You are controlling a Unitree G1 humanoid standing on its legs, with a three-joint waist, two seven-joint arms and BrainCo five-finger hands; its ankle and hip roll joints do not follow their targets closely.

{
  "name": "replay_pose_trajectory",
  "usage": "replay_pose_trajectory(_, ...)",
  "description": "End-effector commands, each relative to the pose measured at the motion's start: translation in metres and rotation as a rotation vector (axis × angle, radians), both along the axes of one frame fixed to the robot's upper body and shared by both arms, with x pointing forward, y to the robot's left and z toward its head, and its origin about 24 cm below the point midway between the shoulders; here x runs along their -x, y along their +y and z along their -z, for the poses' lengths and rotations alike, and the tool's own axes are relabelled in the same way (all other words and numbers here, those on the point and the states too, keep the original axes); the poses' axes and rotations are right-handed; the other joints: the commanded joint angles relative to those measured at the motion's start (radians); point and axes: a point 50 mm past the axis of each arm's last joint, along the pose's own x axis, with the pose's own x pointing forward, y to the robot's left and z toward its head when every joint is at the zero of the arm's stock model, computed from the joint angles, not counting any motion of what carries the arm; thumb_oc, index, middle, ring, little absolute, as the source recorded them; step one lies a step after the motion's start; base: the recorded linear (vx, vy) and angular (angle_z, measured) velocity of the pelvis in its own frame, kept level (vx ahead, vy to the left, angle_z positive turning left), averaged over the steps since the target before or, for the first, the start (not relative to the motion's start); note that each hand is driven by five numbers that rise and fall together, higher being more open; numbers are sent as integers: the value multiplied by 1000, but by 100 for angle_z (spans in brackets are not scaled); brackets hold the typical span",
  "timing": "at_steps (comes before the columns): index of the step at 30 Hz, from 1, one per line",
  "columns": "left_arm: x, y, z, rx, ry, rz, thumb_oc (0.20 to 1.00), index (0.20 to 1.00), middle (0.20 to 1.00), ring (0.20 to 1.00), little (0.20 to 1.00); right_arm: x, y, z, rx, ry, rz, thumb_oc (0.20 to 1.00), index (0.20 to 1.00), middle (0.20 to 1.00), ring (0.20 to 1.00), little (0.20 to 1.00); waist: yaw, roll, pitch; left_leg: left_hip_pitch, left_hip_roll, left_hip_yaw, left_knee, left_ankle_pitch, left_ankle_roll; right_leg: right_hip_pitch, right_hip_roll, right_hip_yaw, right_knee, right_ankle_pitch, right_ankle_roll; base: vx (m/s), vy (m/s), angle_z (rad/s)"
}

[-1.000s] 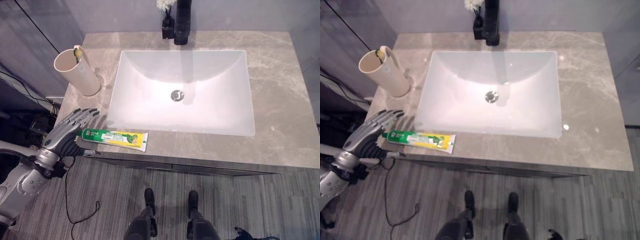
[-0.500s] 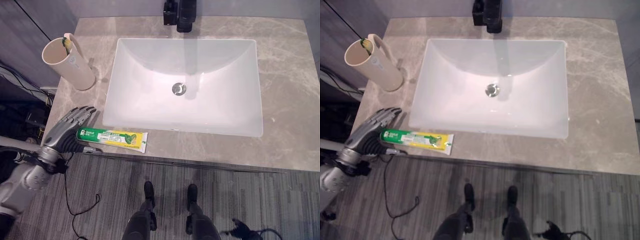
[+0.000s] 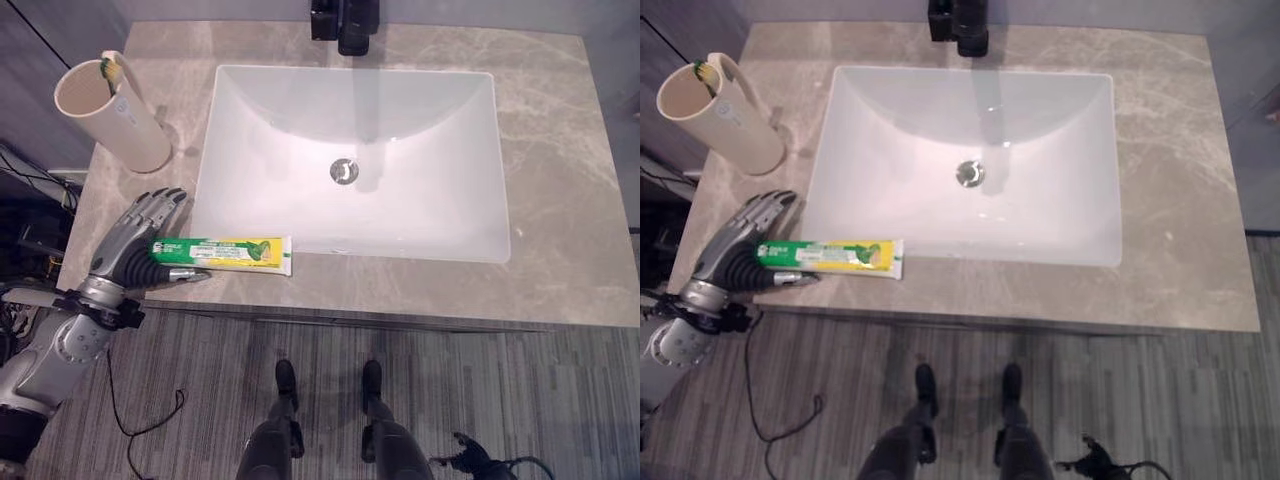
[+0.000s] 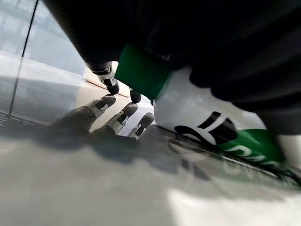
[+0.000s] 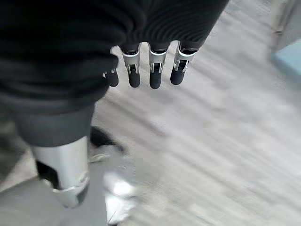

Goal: Put brush and paste in cup on sink, flatten towel.

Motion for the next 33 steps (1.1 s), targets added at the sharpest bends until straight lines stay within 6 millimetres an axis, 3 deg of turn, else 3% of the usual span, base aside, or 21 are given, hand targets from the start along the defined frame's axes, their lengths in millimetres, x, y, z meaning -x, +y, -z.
replay_pose_trajectory(1, 2, -13, 59, -208, 308, 76, 291, 291, 291, 291, 291, -17, -1, -6, 0, -65, 9, 1000, 1000, 1000, 1000, 1000, -55, -10, -19, 31, 14, -6, 16, -21, -51, -10, -66, 4, 10, 41, 76, 0, 0, 0)
replay_pose_trajectory(2, 2, -13, 60, -231, 313, 82, 200, 200, 200, 200, 200, -17, -2, -6, 1, -67, 13, 1000, 1000, 1000, 1000, 1000, -54, -11, -22, 33, 15, -4, 16, -21, -50, -9, -66, 3, 10, 40, 76, 0, 0, 0)
replay_pose_trajectory(8, 2, -15, 68, -290, 349, 103, 200, 200, 200, 200, 200, -14, -5, -6, 10, -65, 55, 1000, 1000, 1000, 1000, 1000, -52, -9, -34, 54, 14, -2, 16, -28, -48, 9, -66, 2, 10, 35, 77, 14, 2, -2)
replay_pose_trajectory(15, 7, -20, 83, -263, 394, 107, 200, 200, 200, 200, 200, 11, -19, -3, 27, -20, 198, 1000, 1000, 1000, 1000, 1000, -57, -3, -66, 120, 15, 7, 16, -45, -45, 69, -64, 0, 10, 20, 78, 42, 3, -6)
replay_pose_trajectory(18, 8, -21, 90, -179, 390, 76, 200, 200, 200, 200, 200, 34, -29, -1, 17, 13, 341, 1000, 1000, 1000, 1000, 1000, -61, -2, -93, 163, 20, 7, 16, -54, -43, 111, -63, 1, 10, 11, 79, 39, -16, -11)
replay_pose_trajectory(20, 2, -34, 87, -74, 330, 82, 200, 200, 200, 200, 200, 60, -47, -4, -18, -29, 681, 1000, 1000, 1000, 1000, 1000, -81, -9, -129, 208, 25, 9, 16, -69, -41, 151, -57, -4, 10, -2, 83, 40, -39, -1)
replay_pose_trajectory(21, 0, -37, 85, -42, 315, 84, 200, 200, 200, 200, 200, 67, -48, -4, -34, -28, 727, 1000, 1000, 1000, 1000, 1000, -82, -11, -137, 212, 25, 12, 16, -65, -41, 154, -56, -2, 10, 2, 83, 12, -51, 0)
replay_pose_trajectory(22, -3, -46, 78, -20, 288, 117, 200, 200, 200, 200, 200, 76, -61, -8, -31, -60, 879, 1000, 1000, 1000, 1000, 1000, -93, -20, -155, 225, 27, 15, 16, -69, -40, 165, -53, 1, 10, -1, 84, -12, -43, -4)
replay_pose_trajectory(24, -6, -53, 68, -8, 251, 148, 200, 200, 200, 200, 200, 83, -78, -17, -24, -135, 1020, 1000, 1000, 1000, 1000, 1000, -103, -25, -169, 243, 32, 25, 16, -76, -40, 176, -50, 6, 10, -3, 85, 0, -33, -15)
replay_pose_trajectory(27, -10, -66, 38, -61, 130, 227, 200, 200, 200, 200, 200, 83, -133, -54, 67, -382, 1197, 1000, 1000, 1000, 1000, 1000, -132, -37, -191, 267, 39, 42, 16, -83, -42, 192, -42, 18, 10, -1, 89, -2, -24, -20)
replay_pose_trajectory(28, -14, -69, 18, -90, 14, 225, 200, 200, 200, 200, 200, 66, -166, -88, 143, -616, 1235, 1000, 1000, 1000, 1000, 1000, -150, -41, -202, 280, 45, 49, 16, -93, -45, 205, -38, 24, 10, -8, 91, -26, -29, -18)
replay_pose_trajectory(29, -16, -70, 6, -94, -86, 203, 200, 200, 200, 200, 200, 44, -178, -116, 205, -804, 1165, 1000, 1000, 1000, 1000, 1000, -162, -40, -209, 284, 48, 52, 16, -90, -44, 210, -35, 25, 10, -4, 89, 9, -14, -20)
replay_pose_trajectory(32, -18, -68, -22, -103, -294, 142, 200, 200, 200, 200, 200, -19, -165, -194, 233, -1229, 832, 1000, 1000, 1000, 1000, 1000, -193, -33, -226, 297, 51, 60, 16, -95, -44, 218, -31, 30, 10, -6, 87, 13, 13, -13)
replay_pose_trajectory(33, -18, -68, -40, -99, -416, 111, 200, 200, 200, 200, 200, -44, -142, -239, 217, -1448, 639, 1000, 1000, 1000, 1000, 1000, -204, -31, -236, 310, 54, 71, 16, -106, -45, 225, -30, 34, 10, -11, 90, 53, 30, -11)
